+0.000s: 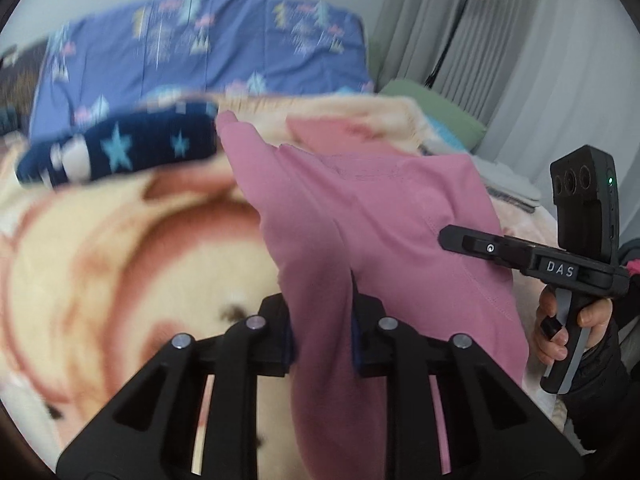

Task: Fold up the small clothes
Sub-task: 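Grasp the folded pink shirt edge with the left tool while the right tool grasps it too, then lift the folded pink shirt with both tools and carry it to the grey stack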

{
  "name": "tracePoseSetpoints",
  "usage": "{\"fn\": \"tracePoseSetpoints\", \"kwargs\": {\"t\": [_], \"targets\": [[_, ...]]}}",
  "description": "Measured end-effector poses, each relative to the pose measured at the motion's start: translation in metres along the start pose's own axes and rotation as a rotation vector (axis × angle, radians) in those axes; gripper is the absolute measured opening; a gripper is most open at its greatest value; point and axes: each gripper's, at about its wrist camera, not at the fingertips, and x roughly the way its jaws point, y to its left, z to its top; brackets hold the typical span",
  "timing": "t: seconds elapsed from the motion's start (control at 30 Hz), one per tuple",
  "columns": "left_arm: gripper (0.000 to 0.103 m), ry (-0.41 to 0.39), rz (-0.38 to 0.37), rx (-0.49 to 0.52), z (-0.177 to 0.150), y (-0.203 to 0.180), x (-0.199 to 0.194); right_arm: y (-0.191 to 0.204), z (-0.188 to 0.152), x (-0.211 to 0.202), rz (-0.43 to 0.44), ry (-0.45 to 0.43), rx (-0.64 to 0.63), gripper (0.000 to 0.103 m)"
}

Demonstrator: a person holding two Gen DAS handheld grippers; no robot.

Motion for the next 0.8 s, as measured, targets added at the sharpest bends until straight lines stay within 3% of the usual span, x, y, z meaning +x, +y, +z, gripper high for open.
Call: {"fn": "tracePoseSetpoints", "kwargs": {"t": [0.27,0.5,0.8], "targets": [[0.021,-0.177,-0.005,0.126,0.022,-0.059,-0.066,0.039,0.006,-0.093,-0.027,-0.219,-0.102,0.019],[0.021,-0.212,-0.027,0.229,0.040,-0.114,-0.079,0.038,0.003,-0.154,-0.092,-0.316,-0.119,0.019],[0.021,-0.221,-0.071,0.339,0.057,-0.192,-0.064,0.001,-0.006,-0.223,-0.165,-0.397,-0.077,0.019]]}}
